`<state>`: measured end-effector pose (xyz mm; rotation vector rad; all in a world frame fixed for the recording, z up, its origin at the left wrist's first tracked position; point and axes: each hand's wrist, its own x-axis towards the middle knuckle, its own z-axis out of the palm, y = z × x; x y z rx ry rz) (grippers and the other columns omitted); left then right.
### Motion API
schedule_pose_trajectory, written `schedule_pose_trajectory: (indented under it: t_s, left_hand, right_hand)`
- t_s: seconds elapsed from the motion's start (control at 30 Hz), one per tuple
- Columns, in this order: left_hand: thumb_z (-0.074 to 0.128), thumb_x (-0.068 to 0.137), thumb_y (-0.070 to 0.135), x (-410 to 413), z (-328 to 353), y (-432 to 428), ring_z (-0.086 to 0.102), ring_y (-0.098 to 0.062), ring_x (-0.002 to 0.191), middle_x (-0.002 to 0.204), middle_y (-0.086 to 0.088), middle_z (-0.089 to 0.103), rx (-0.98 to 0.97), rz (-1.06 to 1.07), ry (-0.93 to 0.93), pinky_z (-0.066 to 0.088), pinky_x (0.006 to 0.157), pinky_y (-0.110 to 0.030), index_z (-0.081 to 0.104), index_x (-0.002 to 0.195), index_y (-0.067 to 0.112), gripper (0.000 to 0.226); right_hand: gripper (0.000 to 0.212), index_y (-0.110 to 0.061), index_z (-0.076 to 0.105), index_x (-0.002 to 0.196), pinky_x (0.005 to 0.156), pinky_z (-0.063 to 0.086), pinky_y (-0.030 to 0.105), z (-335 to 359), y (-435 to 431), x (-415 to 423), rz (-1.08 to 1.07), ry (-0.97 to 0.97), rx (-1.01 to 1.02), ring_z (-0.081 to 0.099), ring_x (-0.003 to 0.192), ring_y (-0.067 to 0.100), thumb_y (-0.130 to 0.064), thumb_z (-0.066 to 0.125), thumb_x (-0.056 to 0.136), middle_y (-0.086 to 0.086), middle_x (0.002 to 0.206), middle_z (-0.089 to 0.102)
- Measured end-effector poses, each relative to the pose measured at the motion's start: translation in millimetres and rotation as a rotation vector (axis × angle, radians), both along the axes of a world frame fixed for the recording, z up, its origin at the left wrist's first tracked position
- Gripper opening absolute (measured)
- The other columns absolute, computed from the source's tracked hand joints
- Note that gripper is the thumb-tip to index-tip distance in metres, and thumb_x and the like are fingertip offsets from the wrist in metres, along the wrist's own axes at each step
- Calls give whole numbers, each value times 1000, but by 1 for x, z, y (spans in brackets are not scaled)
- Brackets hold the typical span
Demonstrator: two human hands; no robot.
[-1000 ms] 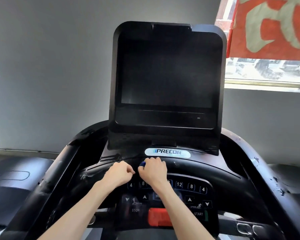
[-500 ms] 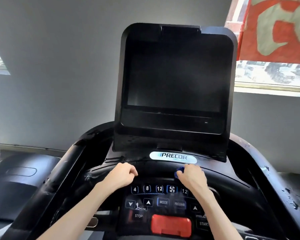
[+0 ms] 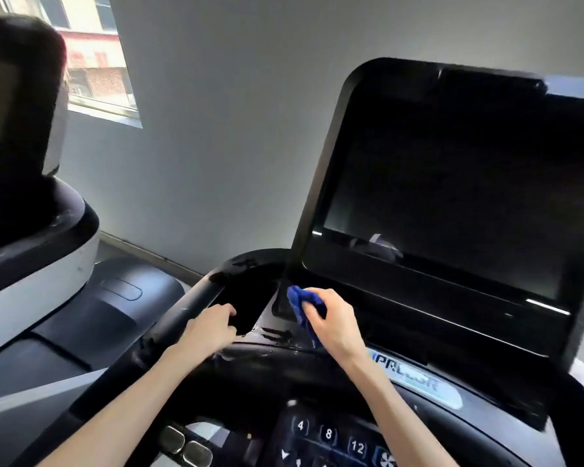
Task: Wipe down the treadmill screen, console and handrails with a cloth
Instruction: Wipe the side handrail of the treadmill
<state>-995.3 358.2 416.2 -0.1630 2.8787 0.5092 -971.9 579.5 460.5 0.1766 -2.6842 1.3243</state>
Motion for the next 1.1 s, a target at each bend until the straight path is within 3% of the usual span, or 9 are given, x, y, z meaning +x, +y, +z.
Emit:
schedule_pose_trajectory:
  t_s: [0.13, 0.27, 0.4, 0.5, 0.57, 0.67, 0.8, 1.0, 1.1]
  left_hand:
    - [53, 86, 26, -27, 5, -34, 53, -24, 116, 130, -1, 53, -107, 67, -13, 45, 89, -36, 51, 126, 14, 42]
    - [59, 82, 51, -48, -6, -61, 47, -27, 123, 137, -7, 42, -168, 113, -43, 42, 95, -40, 43, 131, 10, 66]
    - [53, 78, 68, -71, -11, -77, 49, -26, 123, 131, -6, 51, -186, 127, -39, 42, 97, -40, 42, 131, 9, 81]
    - [55, 78, 65, -86, -15, -83, 56, -29, 114, 124, -9, 57, -96, 114, -39, 46, 94, -39, 43, 130, 4, 81]
    - [57, 79, 62, -90, -20, -83, 57, -27, 113, 122, -8, 59, -183, 35, -50, 45, 93, -39, 51, 125, 9, 70]
    - [63, 81, 48, -93, -28, -85, 55, -24, 115, 119, -4, 61, -284, -46, -30, 39, 96, -37, 55, 120, 17, 51]
    - [68, 77, 46, -101, -27, -94, 57, -23, 112, 118, -3, 61, -280, -113, -17, 38, 95, -37, 50, 127, 20, 59]
    - [71, 76, 45, -115, -23, -98, 61, -26, 105, 114, -6, 62, -276, -174, -72, 39, 89, -34, 56, 120, 16, 55]
    - [66, 82, 36, -116, -24, -90, 60, -26, 106, 115, -6, 61, -299, -203, -48, 36, 93, -35, 59, 113, 14, 38]
  right_hand:
    - [23, -27, 65, 109, 89, 45, 26, -11, -42, -41, 144, 61, 65, 55, 99, 12, -17, 57, 90, -8, 105, 59]
    - [26, -21, 63, 117, 88, 41, 20, -17, -86, -86, 112, 34, 69, 52, 104, 12, -18, 57, 91, -3, 109, 55]
    - [26, -15, 63, 117, 94, 41, 27, -29, -127, -145, 52, 18, 153, 49, 108, 21, -19, 56, 92, 4, 112, 53]
    - [25, -13, 63, 114, 94, 39, 29, -46, -153, -185, -38, -27, 219, 48, 112, 25, -20, 54, 92, 7, 114, 54]
    - [26, -13, 62, 115, 93, 38, 32, -66, -172, -199, -47, -82, 302, 46, 113, 26, -21, 52, 93, 8, 118, 55]
    - [34, -15, 61, 119, 94, 39, 35, -98, -202, -189, 129, -70, 462, 49, 113, 28, -26, 57, 86, 8, 120, 58]
    - [40, -15, 59, 125, 108, 30, 34, -114, -189, -201, 388, 49, 496, 50, 122, 23, -19, 64, 84, 5, 128, 59]
    - [15, -13, 67, 95, 87, 42, 32, -114, -161, -267, -175, 18, 510, 58, 97, 30, -15, 56, 86, 9, 101, 64]
    - [21, -12, 70, 93, 89, 44, 28, -119, -195, -238, 206, 86, 433, 61, 97, 25, -16, 54, 80, 6, 101, 69]
